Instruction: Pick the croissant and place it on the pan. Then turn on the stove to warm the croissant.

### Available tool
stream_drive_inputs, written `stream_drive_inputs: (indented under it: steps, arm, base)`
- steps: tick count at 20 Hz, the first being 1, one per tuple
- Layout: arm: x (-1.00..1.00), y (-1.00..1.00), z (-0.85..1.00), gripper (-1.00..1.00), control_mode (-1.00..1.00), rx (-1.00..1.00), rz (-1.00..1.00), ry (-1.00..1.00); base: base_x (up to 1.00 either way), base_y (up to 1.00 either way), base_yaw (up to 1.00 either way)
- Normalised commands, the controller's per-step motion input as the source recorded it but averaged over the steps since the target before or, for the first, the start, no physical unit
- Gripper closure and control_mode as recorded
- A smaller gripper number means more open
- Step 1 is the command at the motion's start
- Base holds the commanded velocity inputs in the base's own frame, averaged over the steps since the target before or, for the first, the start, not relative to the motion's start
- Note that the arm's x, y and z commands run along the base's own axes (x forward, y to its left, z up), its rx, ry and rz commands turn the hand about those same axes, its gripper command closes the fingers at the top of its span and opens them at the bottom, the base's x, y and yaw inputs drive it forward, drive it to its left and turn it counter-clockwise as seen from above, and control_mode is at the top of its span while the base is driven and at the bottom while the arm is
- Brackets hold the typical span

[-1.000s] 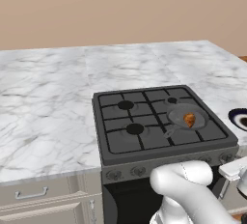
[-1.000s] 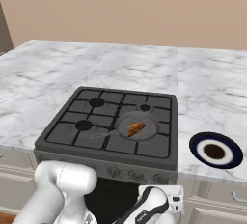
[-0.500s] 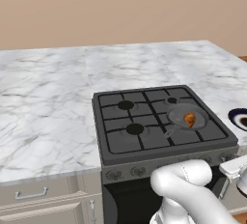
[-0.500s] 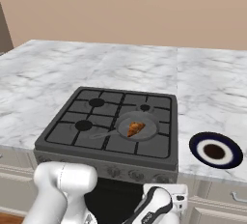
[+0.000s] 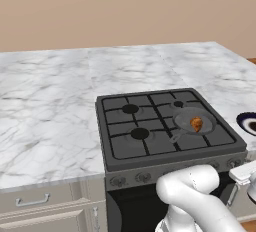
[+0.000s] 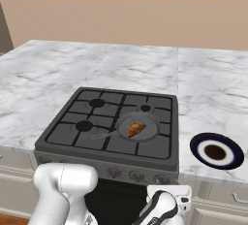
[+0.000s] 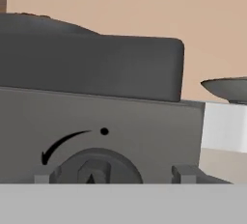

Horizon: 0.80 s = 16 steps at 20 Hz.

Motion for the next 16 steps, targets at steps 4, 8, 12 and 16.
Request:
stream_drive_inputs:
  steps: [4, 8, 12, 16]
  arm:
    - [0.12, 0.11, 0.00, 1.00, -1.00, 0.00, -0.01, -0.01]
    - [0.01, 0.27, -0.01, 1.00, -1.00, 0.00, -0.01, 0.00]
    - [0.00, 0.46, -0.08, 1.00, -1.00, 0.00, -0.01, 0.00]
    - [0.14, 0.23, 0.00, 1.00, -1.00, 0.00, -0.01, 0.00]
  base:
    - [0.00, 0.00, 0.00]
    - [0.00, 0.00, 0.00]
    - [0.00, 0.00, 0.00]
    - [0.00, 0.00, 0.00]
